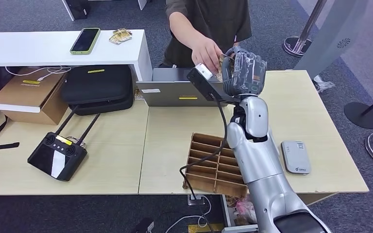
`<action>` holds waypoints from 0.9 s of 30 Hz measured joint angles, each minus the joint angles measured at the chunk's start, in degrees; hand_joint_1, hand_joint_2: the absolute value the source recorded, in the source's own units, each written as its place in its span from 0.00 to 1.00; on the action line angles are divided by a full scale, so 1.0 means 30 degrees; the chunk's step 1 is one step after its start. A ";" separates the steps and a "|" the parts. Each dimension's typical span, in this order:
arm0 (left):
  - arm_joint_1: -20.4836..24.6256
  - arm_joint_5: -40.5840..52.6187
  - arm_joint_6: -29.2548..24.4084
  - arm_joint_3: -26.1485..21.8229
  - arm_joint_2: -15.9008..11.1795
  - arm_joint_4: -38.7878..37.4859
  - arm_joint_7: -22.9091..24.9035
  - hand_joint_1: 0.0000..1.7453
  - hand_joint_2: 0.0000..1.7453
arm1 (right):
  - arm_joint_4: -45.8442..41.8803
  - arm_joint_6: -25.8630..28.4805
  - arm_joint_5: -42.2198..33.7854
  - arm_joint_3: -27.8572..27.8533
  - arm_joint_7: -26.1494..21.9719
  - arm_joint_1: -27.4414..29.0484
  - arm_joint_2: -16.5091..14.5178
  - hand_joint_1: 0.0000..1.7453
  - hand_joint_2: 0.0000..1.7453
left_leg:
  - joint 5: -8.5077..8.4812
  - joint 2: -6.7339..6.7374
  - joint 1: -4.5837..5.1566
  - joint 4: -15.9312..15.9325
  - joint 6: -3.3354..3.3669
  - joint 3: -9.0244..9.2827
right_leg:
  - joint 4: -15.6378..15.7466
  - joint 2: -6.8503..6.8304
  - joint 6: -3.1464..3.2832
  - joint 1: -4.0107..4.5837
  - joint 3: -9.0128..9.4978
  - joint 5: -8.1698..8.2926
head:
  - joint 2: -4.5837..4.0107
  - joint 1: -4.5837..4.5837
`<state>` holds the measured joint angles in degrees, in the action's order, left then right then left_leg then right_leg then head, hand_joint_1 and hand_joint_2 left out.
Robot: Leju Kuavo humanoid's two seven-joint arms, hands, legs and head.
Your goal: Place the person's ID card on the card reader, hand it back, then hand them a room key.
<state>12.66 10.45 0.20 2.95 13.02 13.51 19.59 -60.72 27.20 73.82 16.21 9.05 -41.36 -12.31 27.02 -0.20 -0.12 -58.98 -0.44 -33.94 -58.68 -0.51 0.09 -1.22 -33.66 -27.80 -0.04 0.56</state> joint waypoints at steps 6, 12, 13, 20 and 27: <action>0.0115 0.0084 0.0138 0.0202 0.0177 0.0000 0.0138 0.00 0.00 | 0.0486 -0.0120 0.0371 -0.0124 0.0076 -0.0123 -0.0035 1.00 1.00 | 0.0007 0.0007 0.0003 0.0000 0.0007 0.0002 | 0.0013 0.0002 0.0000 0.0003 -0.0002 0.0000 | 0.0000 -0.0004; 0.0129 0.0477 0.0153 0.0539 0.0200 0.0000 0.0209 0.00 0.00 | 0.0590 -0.0004 0.0757 -0.0504 0.0251 -0.0053 -0.0033 1.00 1.00 | 0.0007 -0.0004 -0.0002 -0.0001 0.0006 -0.0002 | 0.0012 -0.0013 0.0002 0.0014 -0.0004 -0.0002 | 0.0000 -0.0004; 0.0130 0.0521 0.0153 0.0577 0.0200 0.0000 0.0213 0.00 0.00 | 0.0590 0.0000 0.0798 -0.0577 0.0273 -0.0039 -0.0031 1.00 1.00 | 0.0008 -0.0004 -0.0002 -0.0001 0.0006 -0.0004 | 0.0013 -0.0013 0.0002 0.0014 -0.0005 -0.0003 | 0.0000 -0.0004; 0.0136 0.0707 0.0153 0.0694 0.0200 0.0000 0.0218 0.00 0.00 | 0.0572 -0.0004 0.0836 -0.0794 0.0319 0.0080 -0.0027 0.00 1.00 | 0.0025 0.0003 -0.0003 0.0000 0.0014 -0.0021 | 0.0024 -0.0009 0.0013 0.0015 -0.0016 -0.0020 | 0.0000 0.0000; 0.0144 0.0956 0.0153 0.0960 0.0200 0.0000 0.0242 0.00 0.00 | 0.0246 -0.0111 0.0927 -0.1056 0.0078 0.0508 -0.0027 0.00 1.00 | 0.0033 0.0024 -0.0003 0.0000 0.0009 -0.0014 | 0.0025 0.0006 0.0015 0.0016 -0.0018 -0.0018 | 0.0000 -0.0002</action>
<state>13.09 13.32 0.66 5.83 13.62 13.51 20.32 -59.98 26.86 76.60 13.04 9.29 -39.83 -12.39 27.12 -0.13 -0.13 -58.98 -0.42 -33.98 -58.61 -0.49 0.13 -1.17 -33.72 -27.86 -0.04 0.55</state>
